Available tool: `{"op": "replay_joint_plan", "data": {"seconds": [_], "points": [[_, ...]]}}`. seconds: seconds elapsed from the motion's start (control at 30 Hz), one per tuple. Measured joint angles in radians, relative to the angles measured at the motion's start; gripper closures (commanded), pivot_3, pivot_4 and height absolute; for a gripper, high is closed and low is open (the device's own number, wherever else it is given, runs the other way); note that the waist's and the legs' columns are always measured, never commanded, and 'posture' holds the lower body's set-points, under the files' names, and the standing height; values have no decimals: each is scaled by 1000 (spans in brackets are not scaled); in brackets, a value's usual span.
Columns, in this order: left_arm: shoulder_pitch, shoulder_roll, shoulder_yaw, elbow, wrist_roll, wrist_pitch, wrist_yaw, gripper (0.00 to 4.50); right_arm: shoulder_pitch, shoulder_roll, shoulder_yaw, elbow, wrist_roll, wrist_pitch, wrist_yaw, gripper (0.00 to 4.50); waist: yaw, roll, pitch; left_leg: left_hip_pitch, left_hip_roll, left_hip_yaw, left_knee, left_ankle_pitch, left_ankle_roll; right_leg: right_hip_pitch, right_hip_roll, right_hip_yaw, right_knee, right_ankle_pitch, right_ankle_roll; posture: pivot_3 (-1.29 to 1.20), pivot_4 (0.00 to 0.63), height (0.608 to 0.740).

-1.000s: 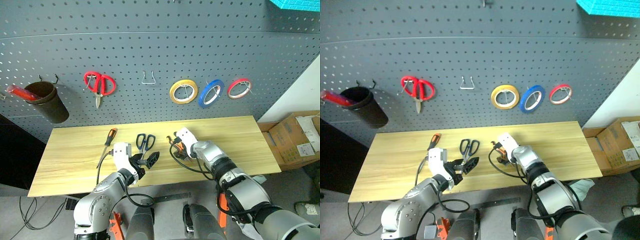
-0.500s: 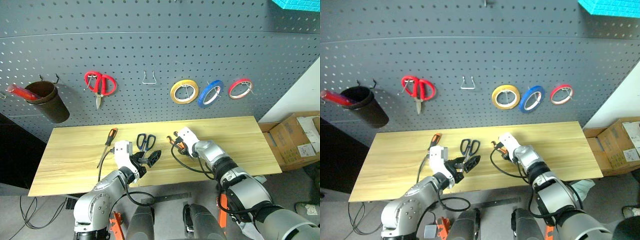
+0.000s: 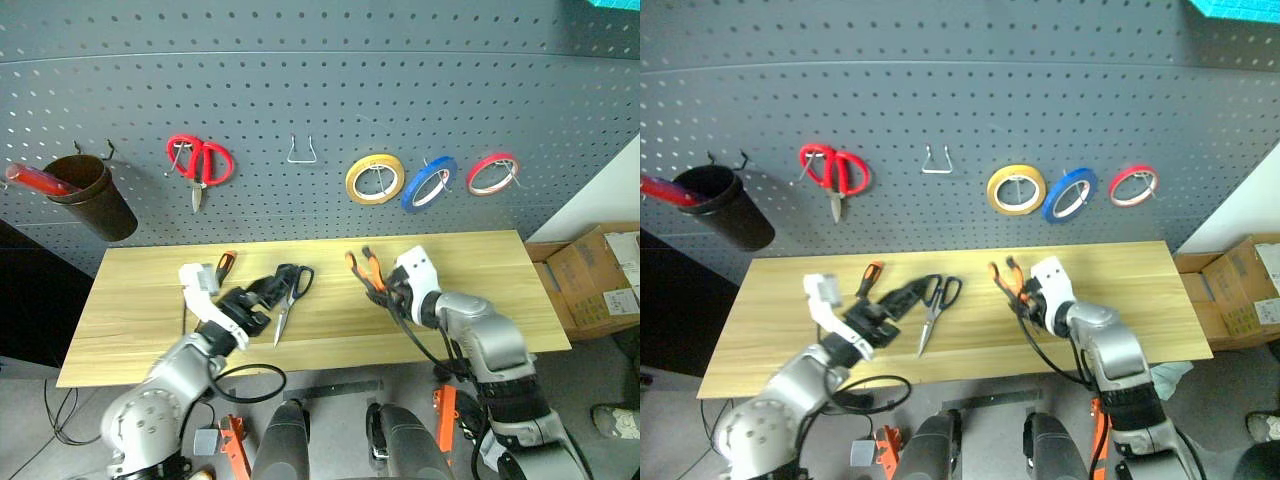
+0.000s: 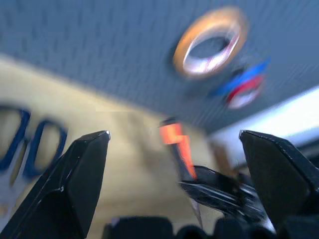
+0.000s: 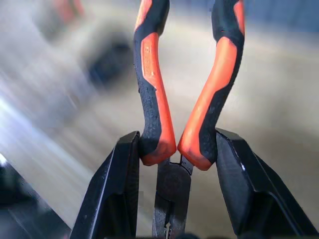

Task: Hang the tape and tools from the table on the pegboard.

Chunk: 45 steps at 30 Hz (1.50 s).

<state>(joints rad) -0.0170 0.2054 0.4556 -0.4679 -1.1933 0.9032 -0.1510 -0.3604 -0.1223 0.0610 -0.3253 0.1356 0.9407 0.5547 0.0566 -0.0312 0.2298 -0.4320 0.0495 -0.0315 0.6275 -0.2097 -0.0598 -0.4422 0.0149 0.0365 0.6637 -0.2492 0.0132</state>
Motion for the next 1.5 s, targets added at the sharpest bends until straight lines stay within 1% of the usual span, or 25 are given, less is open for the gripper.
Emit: {"op": "replay_joint_plan", "data": {"seconds": [0.1,0.17,0.23,0.27,0.4,0.47,0.6,0.77,0.87,0.93,1.1,1.17,1.23,1.3,1.5], "points": [[-30,24,40,2,-123,-25,54,0,-43,95,6,-86,46,2,-51,2714,1,-3,-8,0,-1,-1,1,2,-3,1,1,-2,0,0,0,236,94,740],[-63,34,38,10,-167,-41,73,0,-98,138,43,-63,45,-58,-79,2714,2,-5,-16,0,-3,1,2,4,-6,2,1,-3,-1,2,1,237,77,740],[-116,41,26,41,-180,-64,81,0,-192,169,66,31,27,-182,-107,2714,4,-11,-27,0,-4,4,3,5,-7,3,0,-1,-3,7,3,238,66,740],[-140,43,18,56,-180,-74,83,0,-242,178,73,87,11,-253,-121,2714,5,-14,-33,0,-4,5,3,6,-6,4,0,-1,-6,9,4,240,64,740],[-209,47,-4,117,-176,-113,83,0,-420,186,74,337,-31,-524,-158,2714,16,-29,-51,1,-4,6,3,7,-6,5,0,0,-7,13,1,253,50,740],[-230,56,-12,137,-173,-129,82,0,-490,183,61,467,-43,-650,-178,2714,21,-31,-54,1,-4,6,3,7,-6,5,0,0,-7,15,-2,263,45,740],[-264,76,-31,167,-143,-148,77,0,-696,159,10,834,-88,-923,-268,2714,26,-32,-56,1,-3,6,2,9,-8,4,1,0,-5,16,-4,276,44,740],[-267,78,-49,173,-131,-151,77,0,-850,147,-7,1183,-114,-1111,-300,2714,25,-33,-60,1,-3,6,1,9,-8,3,1,1,-3,16,-4,286,48,740],[-262,78,-53,172,-131,-154,84,0,-908,147,-13,1335,-114,-1156,-300,2714,25,-33,-61,2,-3,6,2,9,-8,3,0,1,-1,16,-4,297,56,740],[-254,78,-56,171,-131,-155,91,0,-931,148,-19,1398,-114,-1175,-300,2714,25,-32,-62,4,-3,6,2,10,-8,4,1,1,0,16,-5,304,59,740],[-244,83,-56,160,-131,-167,101,0,-941,162,-44,1484,-111,-1169,-309,2714,28,-32,-64,8,-3,6,2,15,-3,8,1,1,-1,19,-10,319,67,740],[-230,86,-56,155,-131,-170,107,0,-921,168,-45,1490,-113,-1163,-314,2714,28,-32,-64,10,-3,6,2,16,-1,11,1,1,-1,20,-10,325,68,740],[-215,88,-56,153,-131,-170,117,0,-886,173,-45,1490,-113,-1140,-315,2714,28,-32,-64,18,-3,6,1,16,-1,19,1,0,-3,19,-10,325,69,740],[-204,92,-56,148,-131,-172,120,0,-851,180,-50,1481,-110,-1104,-326,2714,30,-31,-64,18,-3,6,2,16,-1,20,1,0,-3,19,-11,322,70,740],[-195,103,-57,146,-121,-179,119,0,-795,170,-58,1373,-111,-1034,-330,2714,50,-30,-67,17,-3,6,0,16,0,20,1,0,-5,20,-10,296,73,740]]}}
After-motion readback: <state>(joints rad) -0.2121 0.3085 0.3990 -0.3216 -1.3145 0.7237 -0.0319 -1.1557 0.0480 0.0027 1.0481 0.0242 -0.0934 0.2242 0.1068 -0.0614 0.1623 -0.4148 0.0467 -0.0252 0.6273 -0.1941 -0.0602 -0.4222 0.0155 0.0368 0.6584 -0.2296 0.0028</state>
